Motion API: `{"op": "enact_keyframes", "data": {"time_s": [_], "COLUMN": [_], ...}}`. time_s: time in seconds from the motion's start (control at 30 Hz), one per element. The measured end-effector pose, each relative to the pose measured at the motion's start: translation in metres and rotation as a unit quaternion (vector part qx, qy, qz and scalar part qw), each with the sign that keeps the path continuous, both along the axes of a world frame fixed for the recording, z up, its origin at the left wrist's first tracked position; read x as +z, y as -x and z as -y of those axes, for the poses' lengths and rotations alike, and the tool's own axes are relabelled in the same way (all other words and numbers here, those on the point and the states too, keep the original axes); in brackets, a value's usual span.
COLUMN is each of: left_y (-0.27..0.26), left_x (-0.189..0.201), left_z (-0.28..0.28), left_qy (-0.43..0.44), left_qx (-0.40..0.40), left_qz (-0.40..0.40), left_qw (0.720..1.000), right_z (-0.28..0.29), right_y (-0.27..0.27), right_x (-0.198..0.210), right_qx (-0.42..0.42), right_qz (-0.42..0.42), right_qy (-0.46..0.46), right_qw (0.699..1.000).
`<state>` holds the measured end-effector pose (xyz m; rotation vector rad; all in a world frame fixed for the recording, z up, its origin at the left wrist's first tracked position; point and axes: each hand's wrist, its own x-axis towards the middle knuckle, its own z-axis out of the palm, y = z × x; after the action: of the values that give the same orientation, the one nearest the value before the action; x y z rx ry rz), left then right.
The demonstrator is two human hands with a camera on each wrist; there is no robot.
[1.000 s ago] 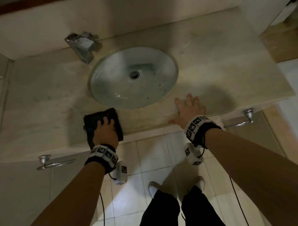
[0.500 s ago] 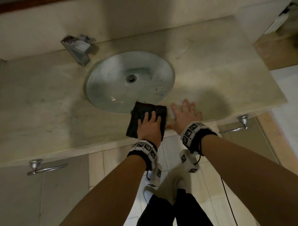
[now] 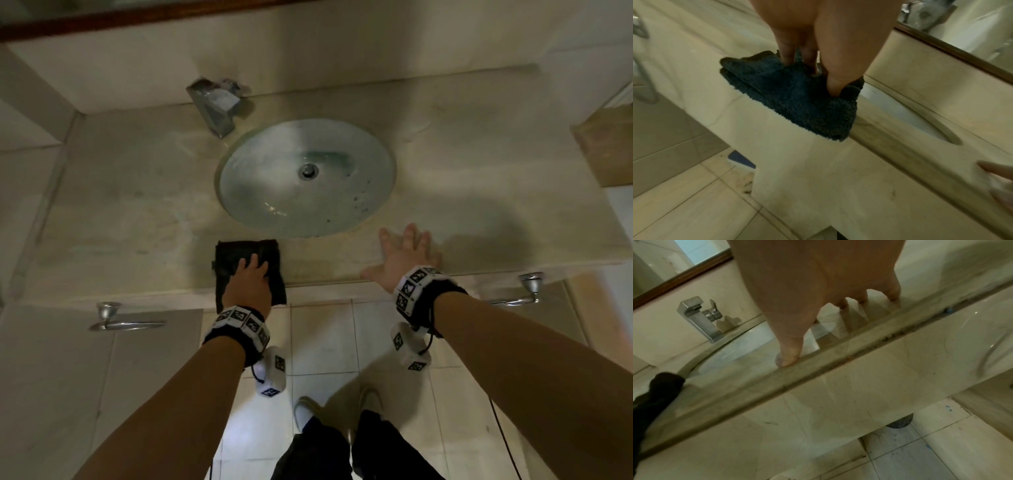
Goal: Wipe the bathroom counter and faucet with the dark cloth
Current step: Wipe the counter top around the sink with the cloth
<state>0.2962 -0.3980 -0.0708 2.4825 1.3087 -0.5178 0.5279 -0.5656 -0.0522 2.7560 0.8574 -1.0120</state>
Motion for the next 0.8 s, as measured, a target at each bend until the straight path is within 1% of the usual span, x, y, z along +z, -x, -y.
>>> {"op": "enact_keyframes", "data": {"time_s": [0.07, 0.13, 0.2, 0.27, 0.37, 0.47, 0.6, 0.7, 0.8], "left_y": [0.015, 0.030, 0.043, 0.057, 0.082, 0.112, 0.148, 0.168, 0.173], "left_x": [0.000, -0.001, -0.002, -0.002, -0.002, -0.005, -0.007, -0.005, -0.002], "left_z": [-0.011, -0.023, -0.036, -0.050, -0.074, -0.104, -0.147, -0.179, -0.196], "left_qy": [-0.001, 0.002, 0.002, 0.000, -0.006, 0.008, 0.024, 0.029, 0.023], "left_qx": [0.021, 0.043, 0.068, 0.081, 0.090, 0.101, 0.076, 0.064, 0.062], "left_qz": [-0.018, -0.027, -0.022, -0.017, -0.004, 0.019, 0.012, 0.005, -0.014], "left_qw": [1.000, 0.999, 0.997, 0.997, 0.996, 0.995, 0.997, 0.997, 0.998], "right_z": [-0.007, -0.017, -0.031, -0.051, -0.086, -0.121, -0.155, -0.165, -0.168], "right_y": [0.000, 0.005, 0.017, 0.034, 0.064, 0.094, 0.127, 0.132, 0.130], "right_x": [0.004, 0.009, 0.012, 0.013, 0.011, 0.007, 0.001, -0.001, -0.006], "right_qx": [0.003, 0.028, 0.061, 0.064, 0.049, 0.066, 0.020, -0.008, -0.010], "right_qz": [0.000, 0.011, 0.032, 0.026, 0.007, 0.014, 0.010, 0.026, 0.035], "right_qy": [0.010, -0.008, -0.036, -0.040, -0.020, 0.007, 0.043, 0.059, 0.067], "right_qw": [1.000, 1.000, 0.997, 0.997, 0.999, 0.998, 0.999, 0.998, 0.997]}}
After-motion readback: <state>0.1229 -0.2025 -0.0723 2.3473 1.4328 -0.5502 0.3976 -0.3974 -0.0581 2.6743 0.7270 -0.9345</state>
